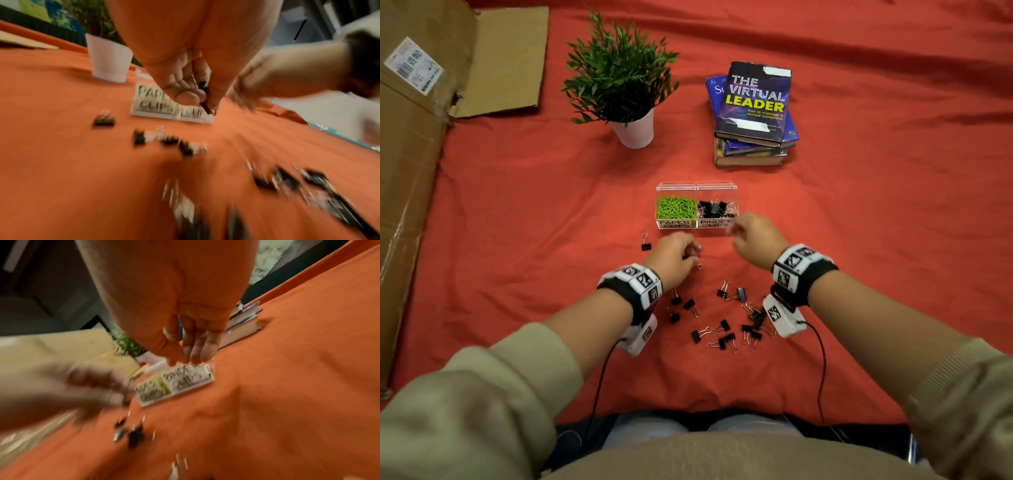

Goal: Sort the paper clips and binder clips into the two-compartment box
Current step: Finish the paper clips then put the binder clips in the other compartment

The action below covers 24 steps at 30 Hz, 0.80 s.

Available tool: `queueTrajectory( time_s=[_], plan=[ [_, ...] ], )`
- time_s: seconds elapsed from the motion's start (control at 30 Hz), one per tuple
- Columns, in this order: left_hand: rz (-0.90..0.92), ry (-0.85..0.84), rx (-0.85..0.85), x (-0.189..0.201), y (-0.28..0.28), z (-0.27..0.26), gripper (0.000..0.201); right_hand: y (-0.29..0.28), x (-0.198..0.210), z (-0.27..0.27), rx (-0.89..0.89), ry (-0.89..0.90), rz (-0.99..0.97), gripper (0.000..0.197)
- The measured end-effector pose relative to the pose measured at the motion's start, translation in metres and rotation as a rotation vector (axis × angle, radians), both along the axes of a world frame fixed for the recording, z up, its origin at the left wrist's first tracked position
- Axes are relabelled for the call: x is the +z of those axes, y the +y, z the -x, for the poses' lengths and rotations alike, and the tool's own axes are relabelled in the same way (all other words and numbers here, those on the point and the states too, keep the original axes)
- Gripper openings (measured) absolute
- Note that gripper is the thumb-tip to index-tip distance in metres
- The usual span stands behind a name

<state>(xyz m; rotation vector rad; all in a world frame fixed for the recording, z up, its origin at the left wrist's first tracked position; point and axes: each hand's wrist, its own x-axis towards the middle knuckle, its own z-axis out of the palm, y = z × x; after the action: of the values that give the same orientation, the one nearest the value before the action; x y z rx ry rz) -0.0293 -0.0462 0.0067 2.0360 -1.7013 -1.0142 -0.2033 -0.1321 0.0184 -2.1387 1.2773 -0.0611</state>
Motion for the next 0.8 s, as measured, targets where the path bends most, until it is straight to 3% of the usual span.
queueTrajectory(
  time_s=[0.1,0.2,0.3,0.43,0.5,0.67,0.8],
  plan=[
    [0.090,-0.005,0.025,0.015,-0.044,0.005,0.010,0.039,-0.019,0.019,0.294,0.163,-0.135,0.041],
    [0.110,-0.040,0.024,0.018,-0.080,0.012,0.011,0.060,-0.031,0.027,0.408,0.257,-0.112,0.063],
    [0.081,-0.107,0.000,0.016,-0.097,0.020,0.014,0.069,-0.038,0.029,0.399,0.265,-0.057,0.058],
    [0.095,-0.169,-0.058,0.019,-0.086,0.021,0.025,0.077,-0.044,0.032,0.389,0.252,-0.023,0.036],
    [0.095,-0.197,-0.094,0.022,-0.068,0.019,0.030,0.078,-0.040,0.033,0.394,0.257,-0.011,0.027],
    [-0.008,-0.239,-0.290,0.012,-0.001,0.009,0.019,0.076,-0.040,0.029,0.401,0.289,-0.018,0.025],
    [-0.171,-0.294,-0.484,-0.006,0.043,0.005,0.030,0.068,-0.039,0.028,0.264,0.217,-0.127,0.022]
  ],
)
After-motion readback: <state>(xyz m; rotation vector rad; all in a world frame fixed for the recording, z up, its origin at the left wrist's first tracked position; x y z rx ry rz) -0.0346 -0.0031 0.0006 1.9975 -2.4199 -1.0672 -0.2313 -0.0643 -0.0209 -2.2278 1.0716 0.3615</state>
